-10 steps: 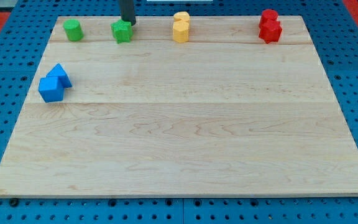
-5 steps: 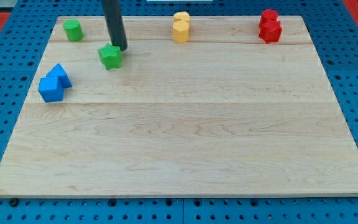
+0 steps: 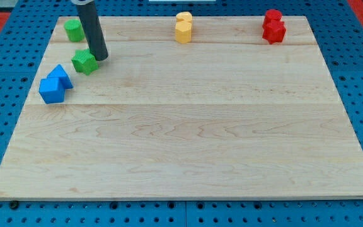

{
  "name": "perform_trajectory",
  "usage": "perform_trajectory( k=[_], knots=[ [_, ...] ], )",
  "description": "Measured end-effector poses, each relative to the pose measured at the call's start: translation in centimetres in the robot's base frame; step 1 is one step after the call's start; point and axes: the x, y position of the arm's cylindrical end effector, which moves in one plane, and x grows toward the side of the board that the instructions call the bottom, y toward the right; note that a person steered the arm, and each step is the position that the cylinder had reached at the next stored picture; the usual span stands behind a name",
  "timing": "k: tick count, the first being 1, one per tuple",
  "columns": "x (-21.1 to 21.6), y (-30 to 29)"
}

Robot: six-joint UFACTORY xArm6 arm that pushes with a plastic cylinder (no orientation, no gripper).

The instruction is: Move the green star into the triangle

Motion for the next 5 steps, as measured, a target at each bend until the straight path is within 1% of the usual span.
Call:
perform_trajectory(
  k=[2, 3, 5],
  knots=[
    [1.8, -2.7],
    [1.6, -2.2],
    [-6.5, -1.5]
  ],
)
